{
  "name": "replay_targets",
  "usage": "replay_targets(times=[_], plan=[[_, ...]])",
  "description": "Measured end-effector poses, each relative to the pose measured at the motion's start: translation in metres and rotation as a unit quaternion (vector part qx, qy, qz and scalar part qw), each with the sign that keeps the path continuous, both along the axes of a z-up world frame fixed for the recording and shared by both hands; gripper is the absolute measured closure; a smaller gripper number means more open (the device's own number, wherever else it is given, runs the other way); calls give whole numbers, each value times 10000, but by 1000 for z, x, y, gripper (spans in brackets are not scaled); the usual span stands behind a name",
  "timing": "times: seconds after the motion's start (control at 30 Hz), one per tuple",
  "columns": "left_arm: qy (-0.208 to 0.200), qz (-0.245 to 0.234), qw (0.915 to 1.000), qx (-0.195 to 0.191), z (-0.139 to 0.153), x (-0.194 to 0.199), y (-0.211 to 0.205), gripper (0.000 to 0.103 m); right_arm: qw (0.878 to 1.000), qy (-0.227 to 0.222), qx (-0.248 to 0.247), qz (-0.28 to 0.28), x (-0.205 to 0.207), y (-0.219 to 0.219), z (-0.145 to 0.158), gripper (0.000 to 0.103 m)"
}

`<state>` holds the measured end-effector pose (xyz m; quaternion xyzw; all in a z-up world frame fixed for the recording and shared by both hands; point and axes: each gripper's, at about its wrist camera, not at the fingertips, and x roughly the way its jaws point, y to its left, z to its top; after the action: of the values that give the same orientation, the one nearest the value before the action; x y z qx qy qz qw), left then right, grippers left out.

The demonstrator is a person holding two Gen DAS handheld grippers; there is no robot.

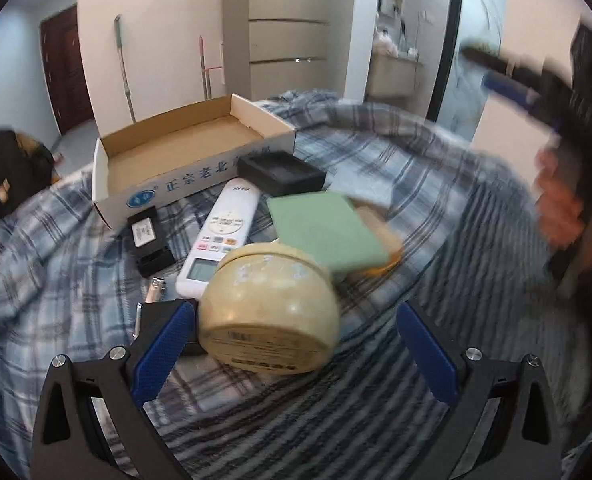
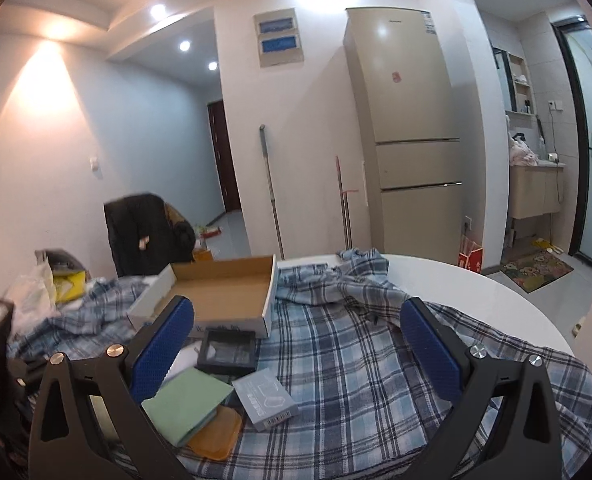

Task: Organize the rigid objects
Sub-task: 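Lower the left tool and grasp the round cream tin, then lift the cream tin with the left tool while the right tool grasps the grey card box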

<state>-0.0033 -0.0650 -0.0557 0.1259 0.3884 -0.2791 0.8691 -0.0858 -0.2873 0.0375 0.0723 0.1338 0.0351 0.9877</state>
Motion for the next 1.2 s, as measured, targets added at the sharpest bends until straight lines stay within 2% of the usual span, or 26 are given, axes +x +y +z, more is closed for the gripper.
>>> replay_targets(times=[0.03, 0.1, 0.2, 0.3, 0.33, 0.47, 0.63, 0.73, 0.8, 0.97, 1.07, 1.2], plan=[[12, 37, 10000, 78, -2, 2, -1, 1, 10000, -21, 20, -7, -1, 0, 1, 0], [184, 38, 9998, -17, -4, 9, 2, 1, 10000, 14, 4, 28, -1, 0, 0, 0], [313, 36, 9995, -5, -9, 15, 2, 12, 9999, 106, 0, 112, -1, 0, 0, 0], [133, 78, 9998, 151, -12, 15, 1, 20, 9999, 112, -41, 85, -1, 1, 0, 0], [85, 102, 9998, 157, -11, 14, 2, 26, 9999, 101, -56, 62, -1, 2, 0, 0], [-29, 291, 9995, 133, -8, 10, 8, 26, 9999, 78, -129, -58, 0, 3, 3, 0], [-642, 651, 9957, -155, 23, -5, 26, 26, 9995, -67, -273, -139, -8, 4, 18, 0], [-885, 1012, 9909, 1, 38, -15, 33, 26, 9992, -36, -382, -139, -11, 8, 25, 0], [-721, 1302, 9884, 304, 36, -16, 35, 26, 9993, 80, -370, -47, -11, 10, 27, 0], [279, 1423, 9893, 148, 6, -11, 51, 26, 9988, 179, -455, 85, -12, 22, 24, 0], [246, 1590, 9870, 59, -1, -12, 58, 26, 9984, 244, -501, 101, -11, 29, 20, 0], [143, 1603, 9867, 217, -3, -11, 49, 26, 9978, 453, -431, 210, -5, 31, 15, 0]])
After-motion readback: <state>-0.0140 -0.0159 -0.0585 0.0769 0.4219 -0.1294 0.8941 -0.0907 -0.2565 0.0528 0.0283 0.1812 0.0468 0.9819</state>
